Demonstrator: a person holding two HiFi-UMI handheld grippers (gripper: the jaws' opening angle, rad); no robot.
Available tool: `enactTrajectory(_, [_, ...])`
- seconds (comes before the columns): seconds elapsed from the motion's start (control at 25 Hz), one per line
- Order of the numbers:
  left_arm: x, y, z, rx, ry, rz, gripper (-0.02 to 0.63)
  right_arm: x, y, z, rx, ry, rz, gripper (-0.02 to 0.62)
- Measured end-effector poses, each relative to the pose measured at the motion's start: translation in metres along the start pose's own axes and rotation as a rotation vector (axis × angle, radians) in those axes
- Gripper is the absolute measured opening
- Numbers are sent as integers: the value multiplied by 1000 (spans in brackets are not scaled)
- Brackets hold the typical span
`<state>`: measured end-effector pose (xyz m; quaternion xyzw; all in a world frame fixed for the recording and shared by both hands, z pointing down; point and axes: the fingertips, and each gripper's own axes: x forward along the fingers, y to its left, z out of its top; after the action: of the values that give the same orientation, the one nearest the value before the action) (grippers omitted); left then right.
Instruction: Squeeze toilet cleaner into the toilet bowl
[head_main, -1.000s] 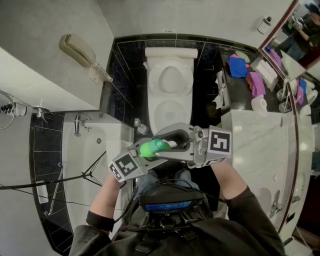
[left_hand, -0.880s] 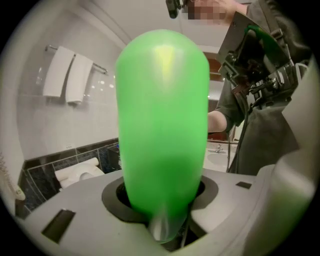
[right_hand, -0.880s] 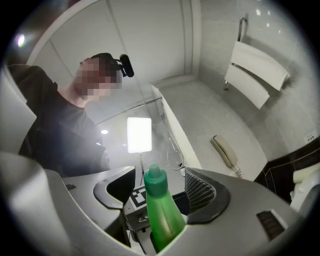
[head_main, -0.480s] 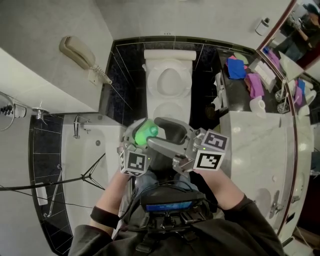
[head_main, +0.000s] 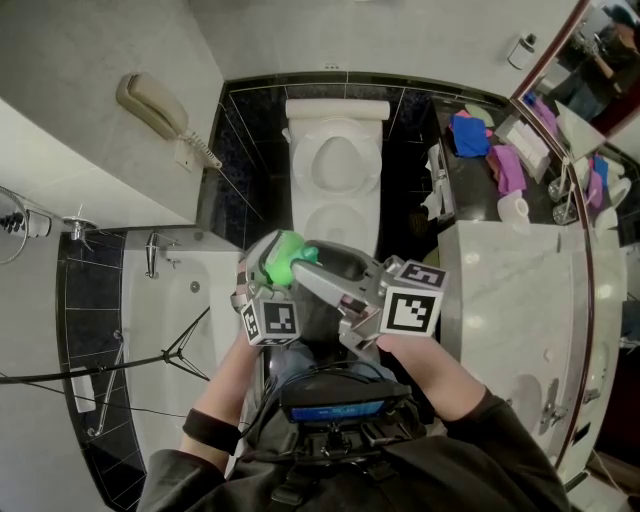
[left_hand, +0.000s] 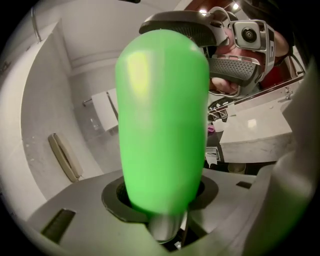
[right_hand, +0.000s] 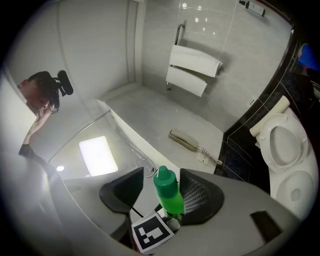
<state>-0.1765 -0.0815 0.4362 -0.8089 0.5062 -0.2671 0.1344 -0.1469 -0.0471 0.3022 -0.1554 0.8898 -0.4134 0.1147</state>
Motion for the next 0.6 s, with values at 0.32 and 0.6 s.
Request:
enactTrajectory(0.32, [-1, -4, 4, -33, 24, -49, 192, -1, -4, 4, -98, 1, -33, 143])
enactTrajectory(0.6, [-12, -37, 11, -110, 8, -304, 192, -7, 7, 3, -231, 3, 58, 144])
